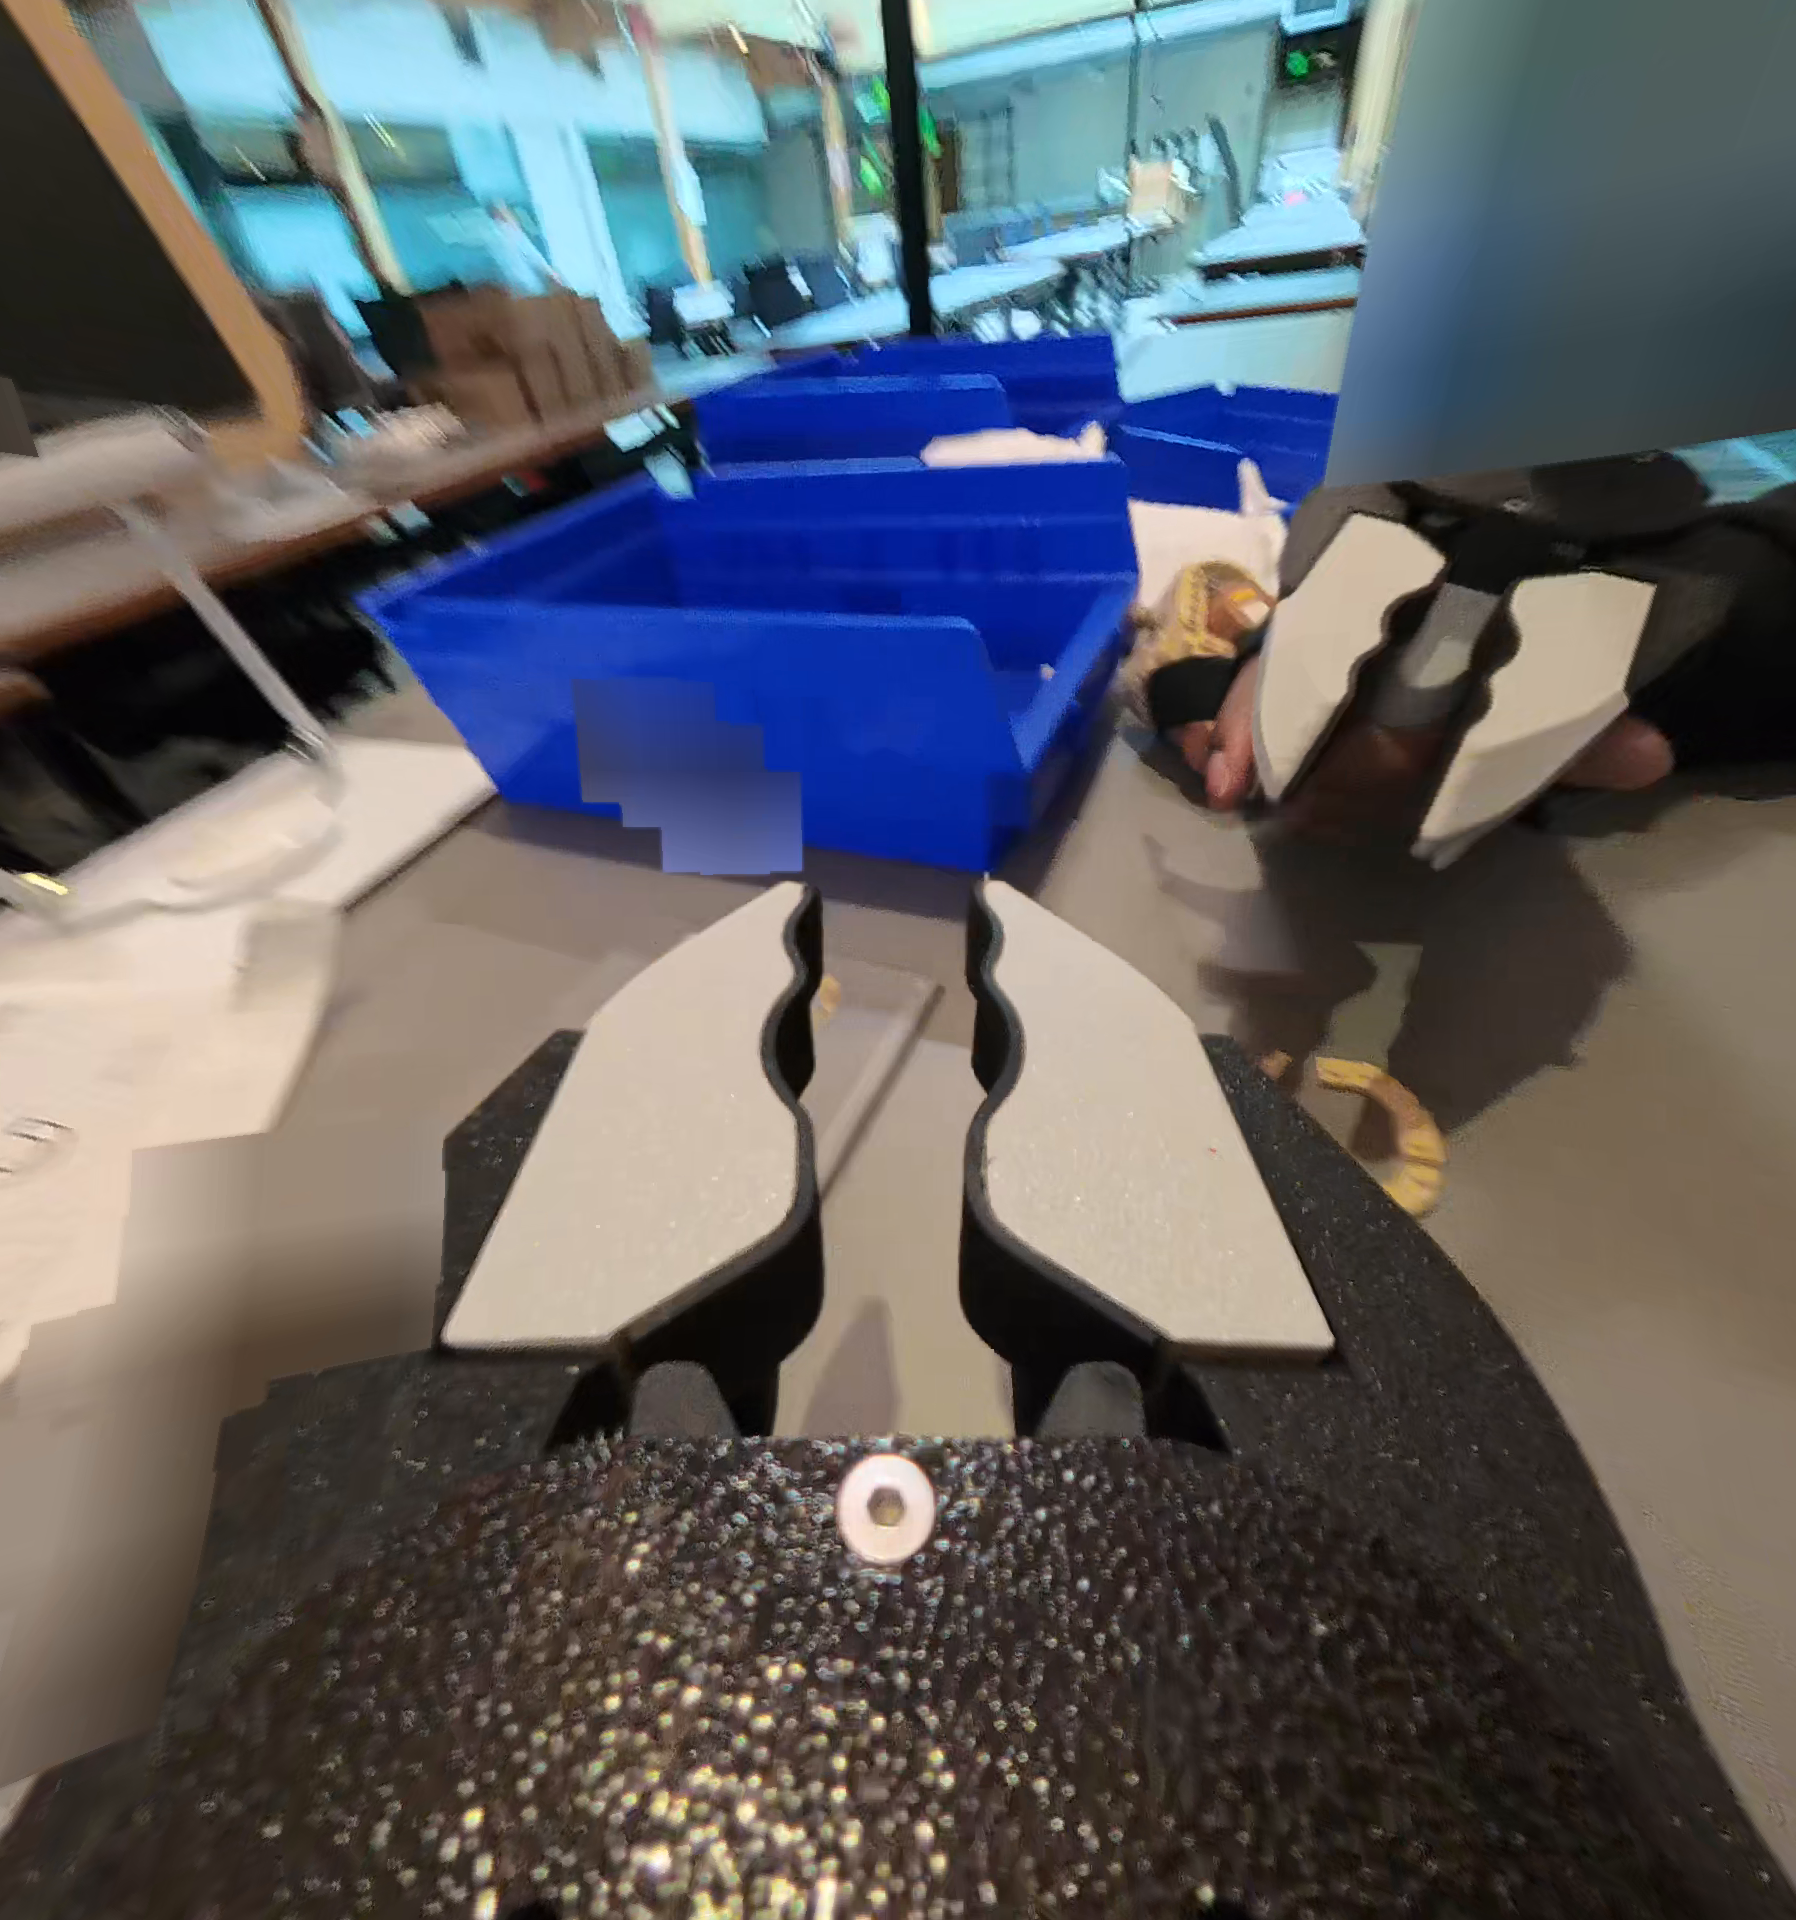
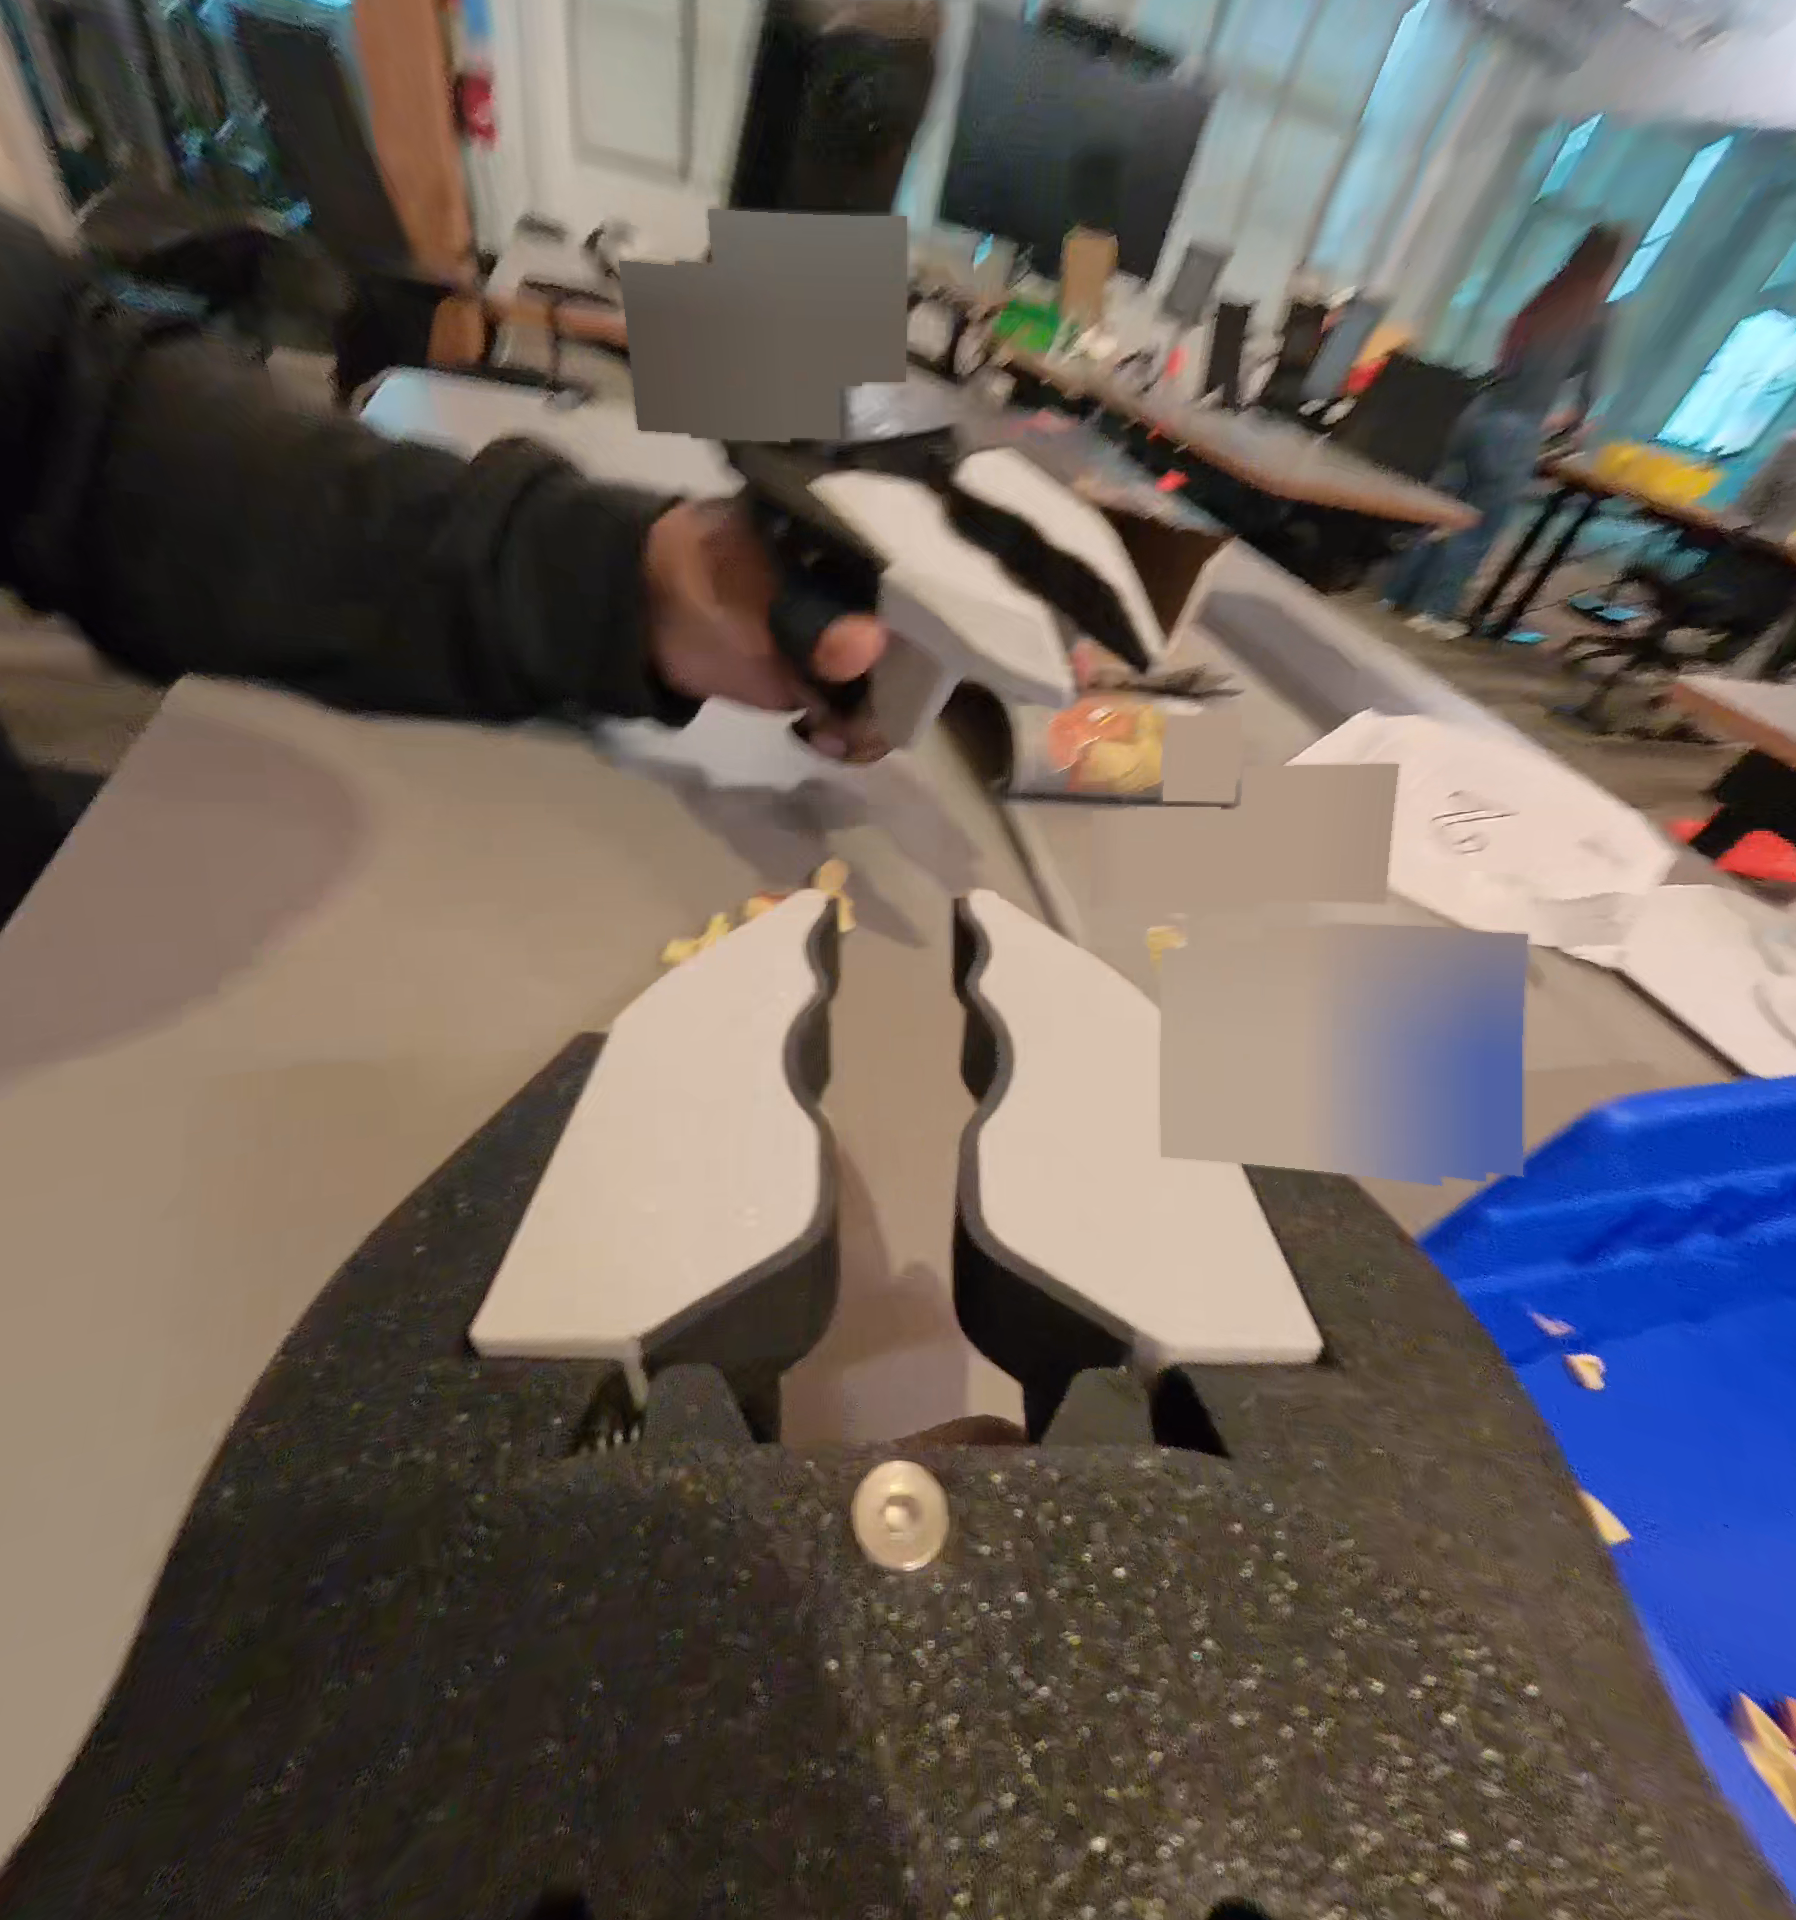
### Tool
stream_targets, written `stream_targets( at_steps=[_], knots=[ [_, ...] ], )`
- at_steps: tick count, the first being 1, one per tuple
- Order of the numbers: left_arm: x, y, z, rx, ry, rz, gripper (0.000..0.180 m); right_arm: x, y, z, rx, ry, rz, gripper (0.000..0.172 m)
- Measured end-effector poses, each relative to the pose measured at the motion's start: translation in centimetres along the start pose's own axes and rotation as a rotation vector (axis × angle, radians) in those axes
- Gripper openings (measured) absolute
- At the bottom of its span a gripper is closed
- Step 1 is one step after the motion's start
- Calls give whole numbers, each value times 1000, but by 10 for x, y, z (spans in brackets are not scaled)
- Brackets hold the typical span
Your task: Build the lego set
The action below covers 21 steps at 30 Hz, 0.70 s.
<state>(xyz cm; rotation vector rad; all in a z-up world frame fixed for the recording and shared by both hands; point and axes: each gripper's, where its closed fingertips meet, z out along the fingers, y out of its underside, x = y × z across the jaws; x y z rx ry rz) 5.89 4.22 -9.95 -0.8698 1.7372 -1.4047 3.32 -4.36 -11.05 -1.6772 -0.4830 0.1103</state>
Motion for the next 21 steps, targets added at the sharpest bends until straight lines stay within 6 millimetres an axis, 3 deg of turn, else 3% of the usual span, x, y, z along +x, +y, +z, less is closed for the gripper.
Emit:
stream_targets(
  at_steps=[2, 4, 9, 15, 21],
  knots=[
    [-8, -9, -3, 70, -115, 88, 26, 19, -6, -2, 49, 121, 15, 0],
    [-18, -17, -8, 152, -246, 144, 27, 34, -6, -1, 67, 214, 29, 0],
    [-19, -23, -12, 211, -328, 225, 27, 49, -5, 20, 64, 311, -36, 0],
    [-19, -17, -8, 182, -346, 286, 27, 51, -6, 48, 37, 311, -130, 0],
    [-35, -8, -5, 162, -360, 267, 25, 42, 7, 48, -53, 332, -277, 0]
  ],
)
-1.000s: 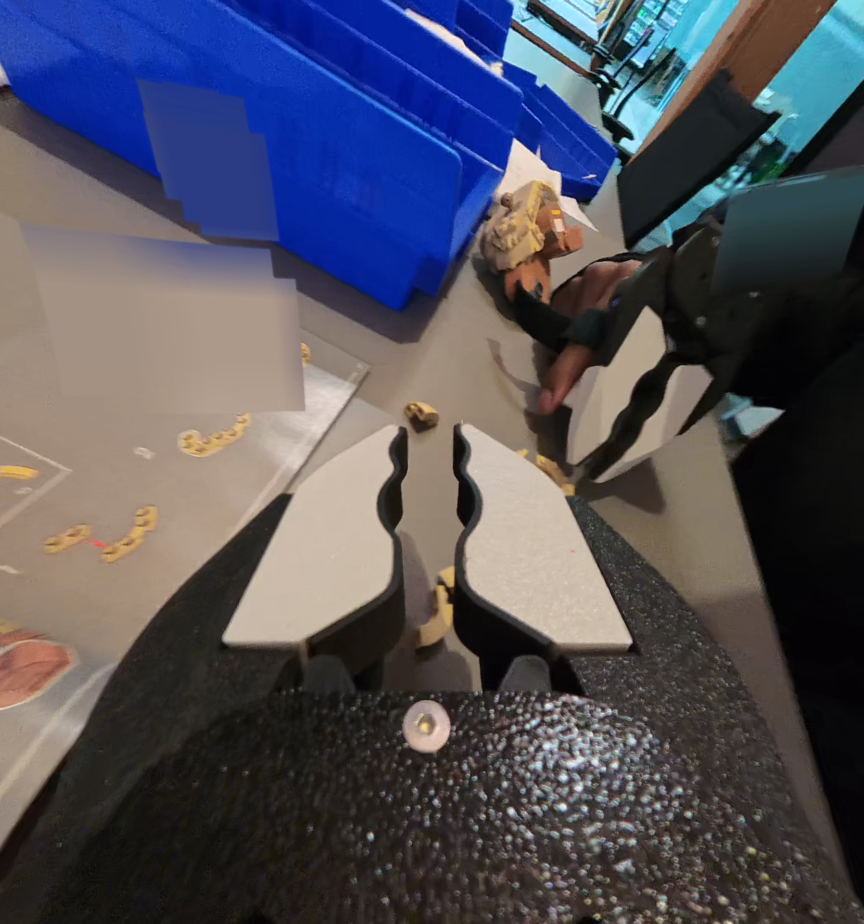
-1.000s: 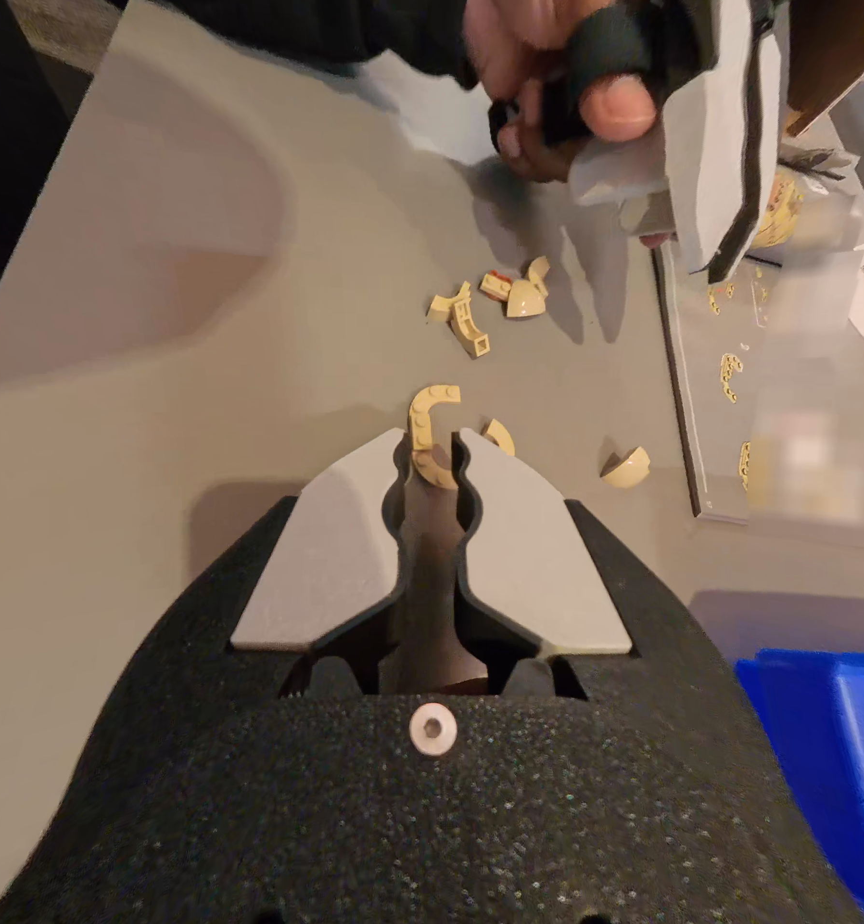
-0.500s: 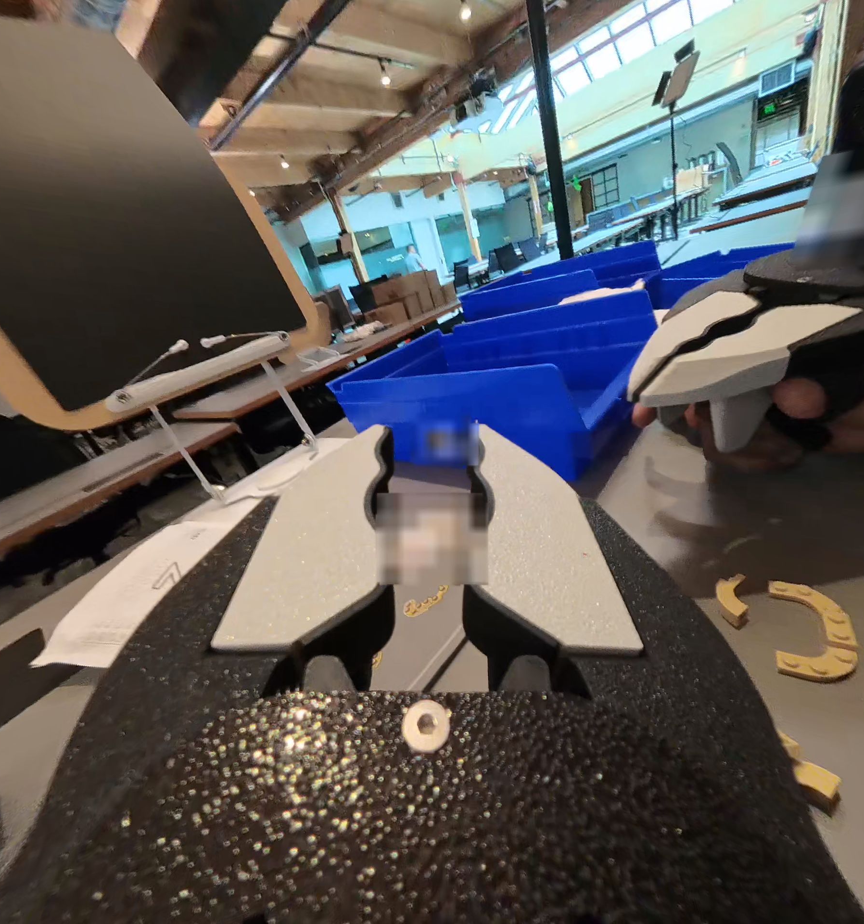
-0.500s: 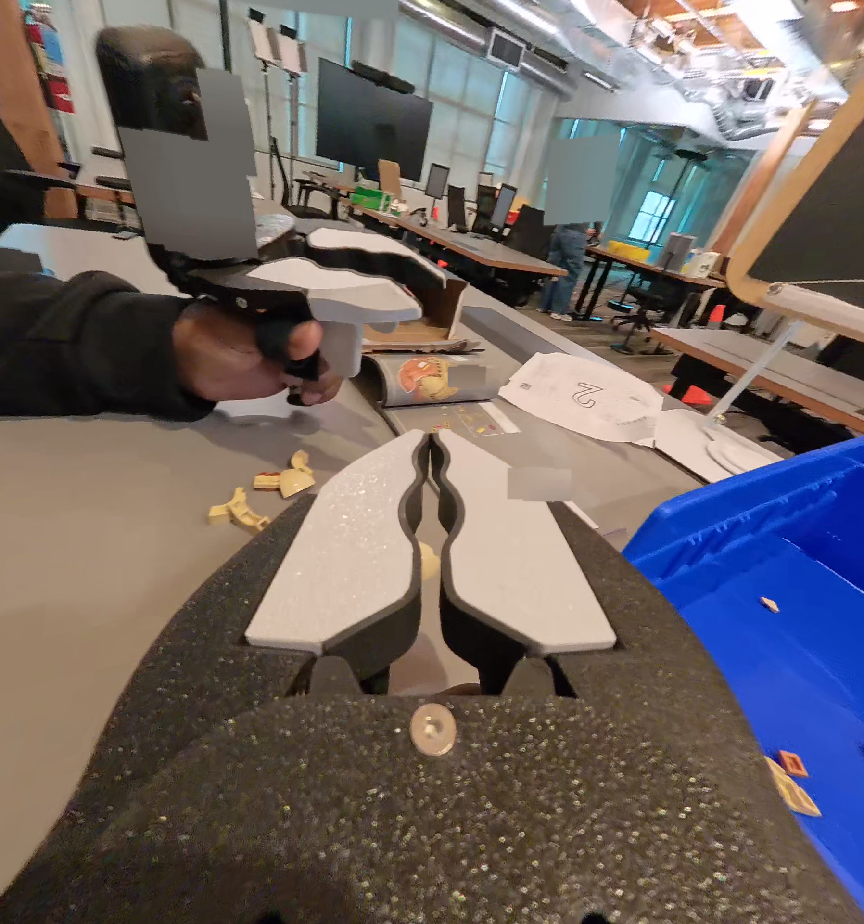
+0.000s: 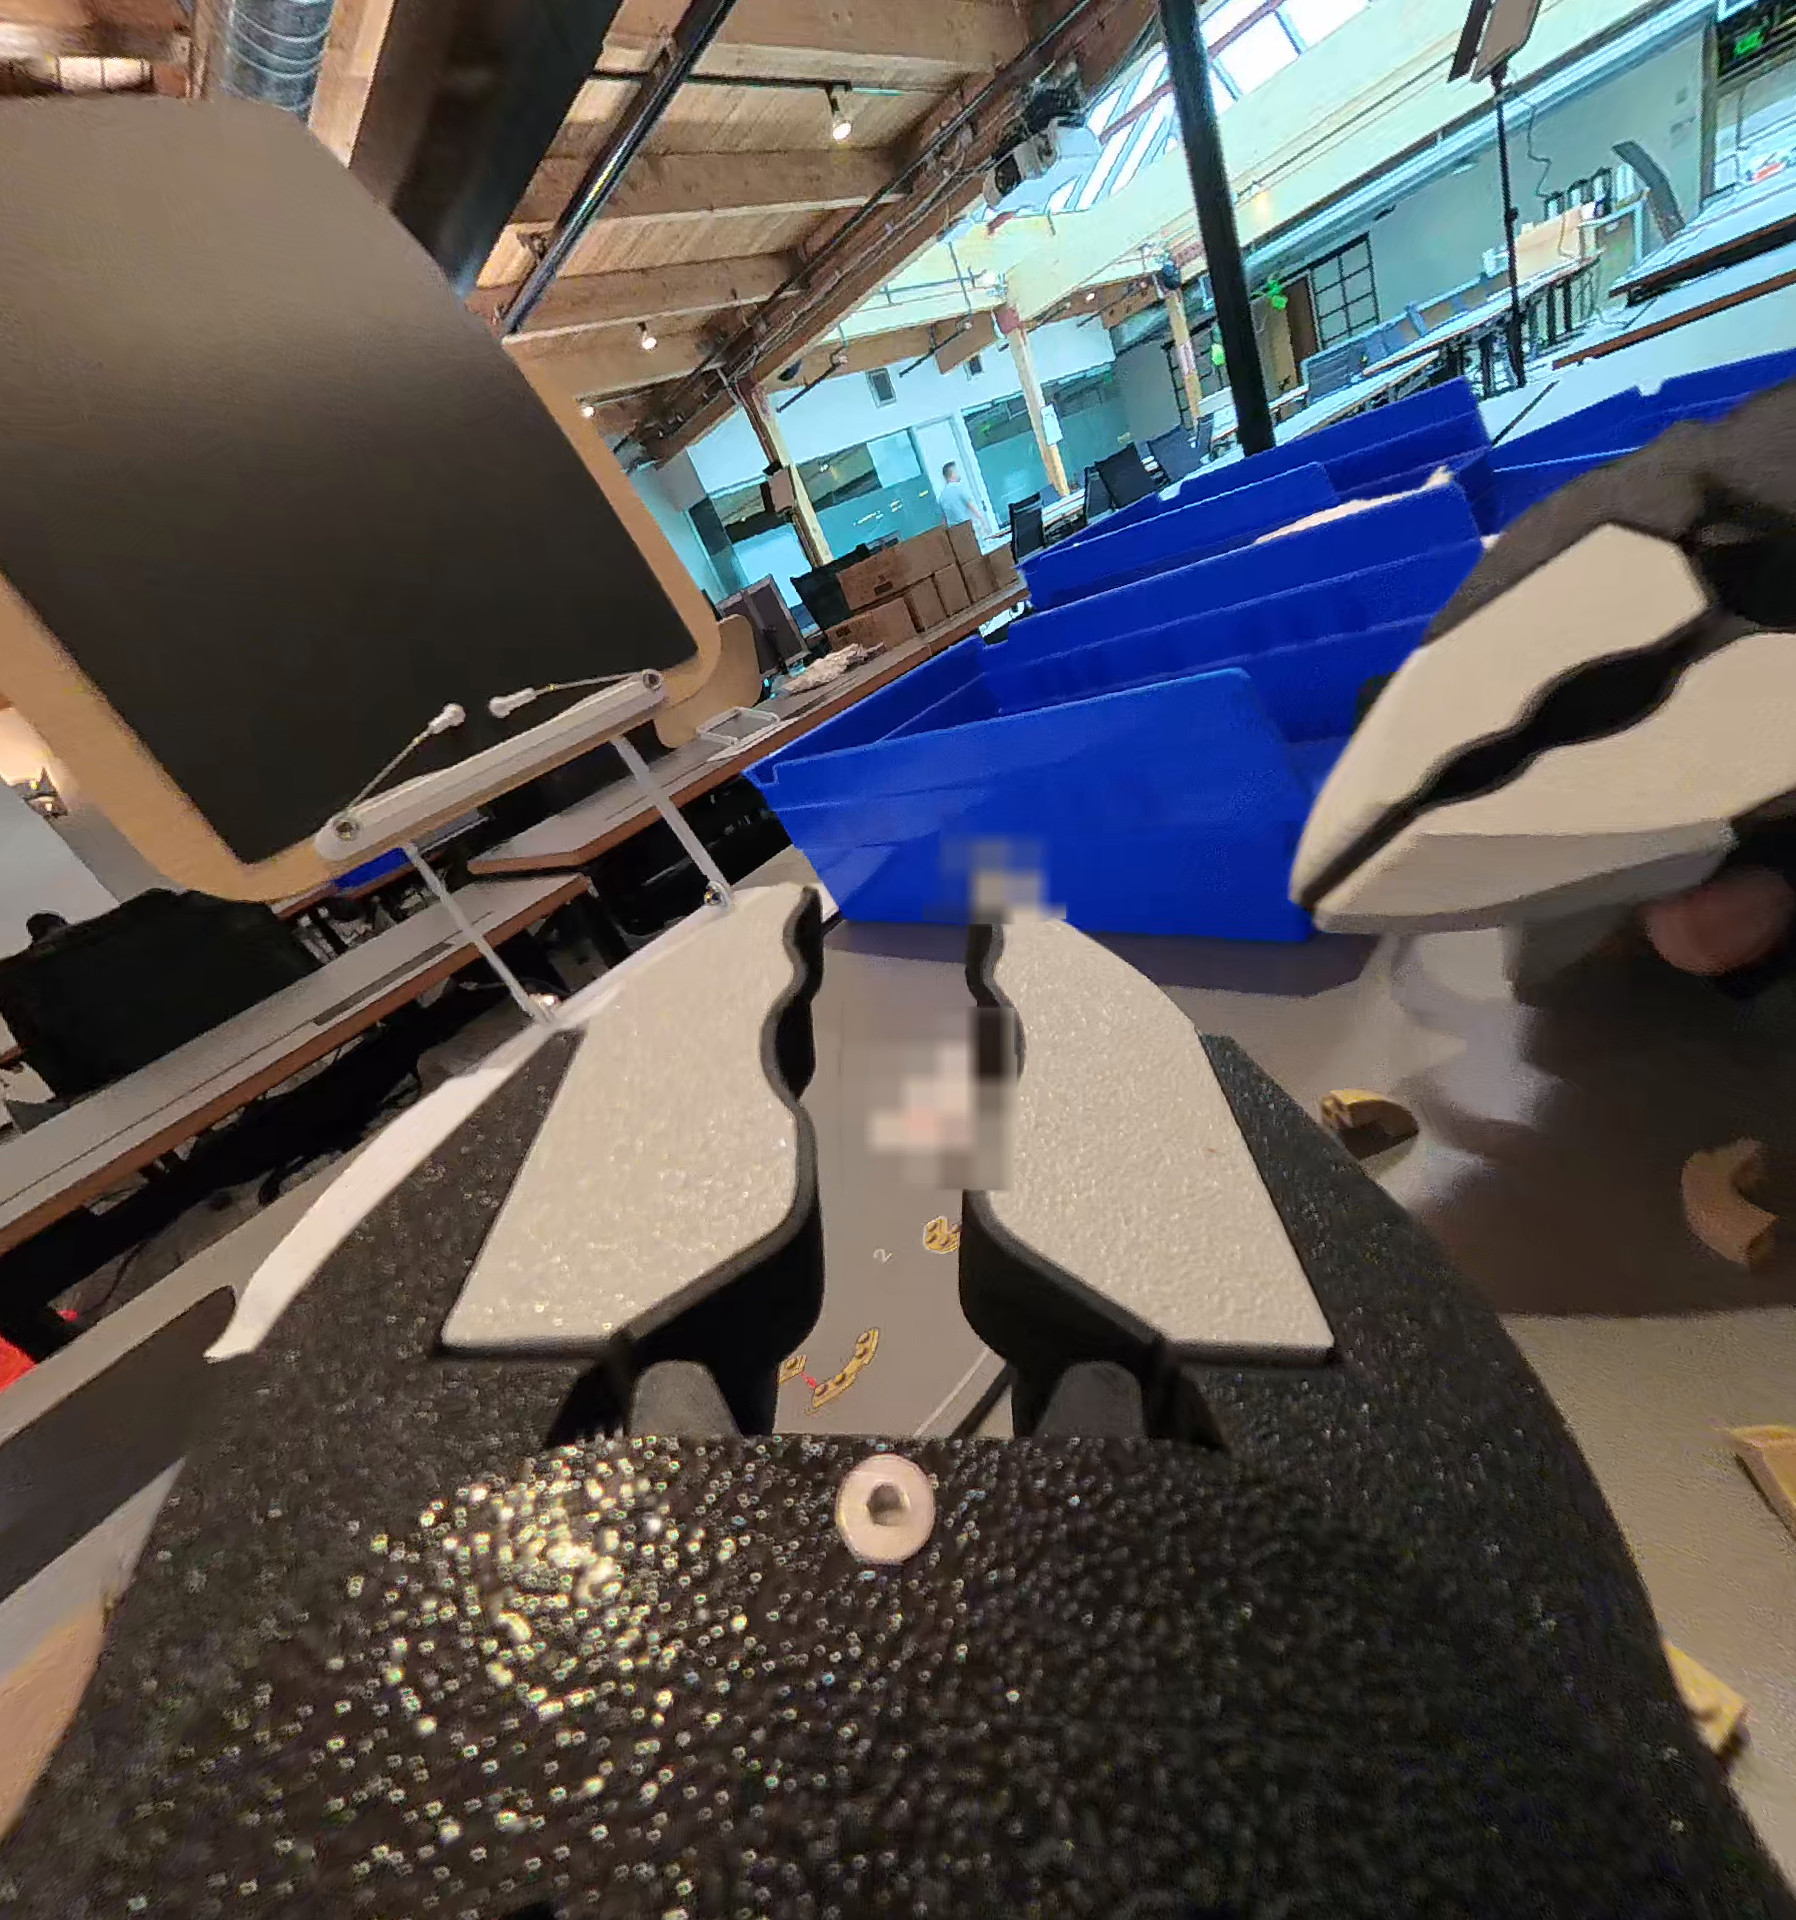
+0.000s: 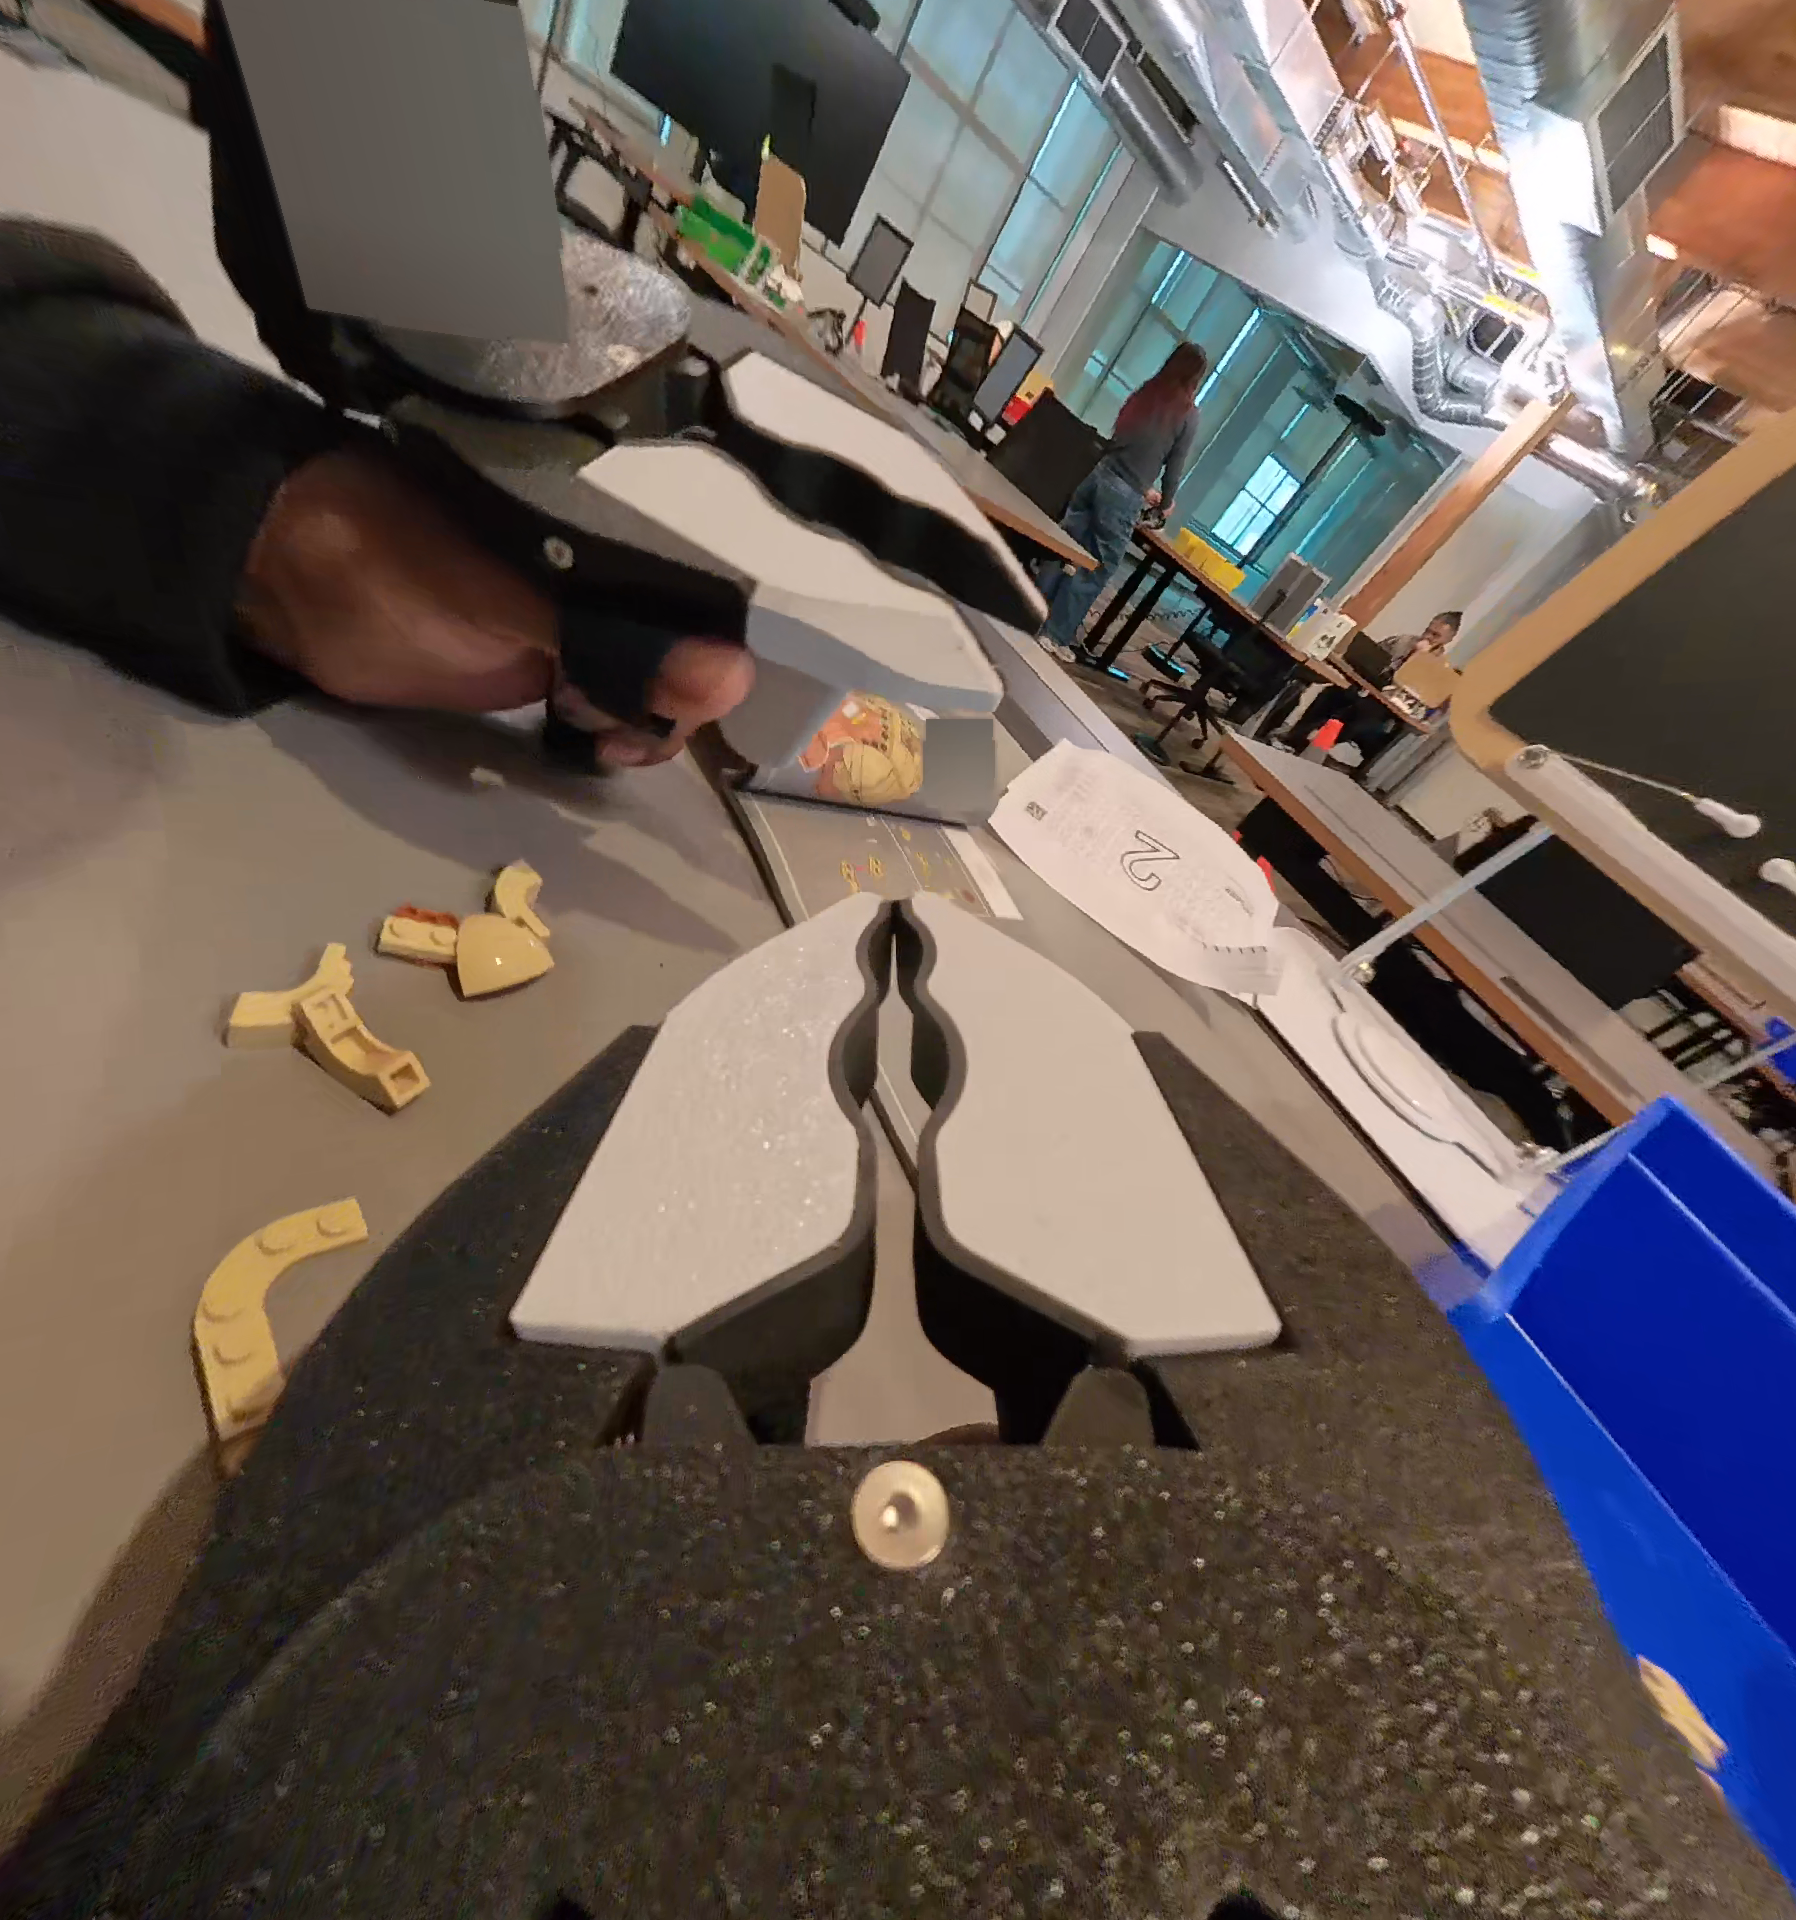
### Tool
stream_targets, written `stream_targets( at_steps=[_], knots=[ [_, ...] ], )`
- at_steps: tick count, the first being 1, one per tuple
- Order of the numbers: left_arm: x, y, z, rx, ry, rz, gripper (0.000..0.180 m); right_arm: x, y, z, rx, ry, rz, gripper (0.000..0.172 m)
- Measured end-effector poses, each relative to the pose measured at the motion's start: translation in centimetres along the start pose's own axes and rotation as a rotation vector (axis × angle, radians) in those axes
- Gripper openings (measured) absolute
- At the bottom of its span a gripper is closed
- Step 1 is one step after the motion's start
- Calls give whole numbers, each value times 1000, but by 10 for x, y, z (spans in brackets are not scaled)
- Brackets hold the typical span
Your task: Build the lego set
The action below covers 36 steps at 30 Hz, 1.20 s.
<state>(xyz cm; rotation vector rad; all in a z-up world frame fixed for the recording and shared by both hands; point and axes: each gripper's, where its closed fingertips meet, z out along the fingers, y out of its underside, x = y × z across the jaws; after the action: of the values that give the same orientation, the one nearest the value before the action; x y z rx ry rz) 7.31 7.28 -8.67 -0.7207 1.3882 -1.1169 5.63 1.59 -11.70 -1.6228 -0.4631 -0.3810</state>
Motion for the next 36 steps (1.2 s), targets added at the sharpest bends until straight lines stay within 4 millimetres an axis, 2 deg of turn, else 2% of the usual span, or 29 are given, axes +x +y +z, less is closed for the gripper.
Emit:
stream_targets(
  at_steps=[4, 8, 16, 23, 28, 36],
  knots=[
    [-7, 4, -1, -13, -9, -30, 25, -3, 10, -3, -69, 8, -9, 0],
    [-13, 9, -1, -32, -33, 14, 23, 11, 12, -12, -61, 74, 37, 0],
    [-6, 7, -9, -33, -9, 65, 23, 9, 10, -20, -50, 79, 18, 0],
    [-2, -9, -15, 10, 4, 84, 22, 5, 9, -21, -74, 82, -21, 0],
    [-2, -8, -17, 4, -4, 91, 21, 12, 14, -23, -88, 105, -7, 0],
    [-1, -1, -13, -32, 4, 75, 21, 4, 19, -21, -116, 52, -8, 0]
  ],
)
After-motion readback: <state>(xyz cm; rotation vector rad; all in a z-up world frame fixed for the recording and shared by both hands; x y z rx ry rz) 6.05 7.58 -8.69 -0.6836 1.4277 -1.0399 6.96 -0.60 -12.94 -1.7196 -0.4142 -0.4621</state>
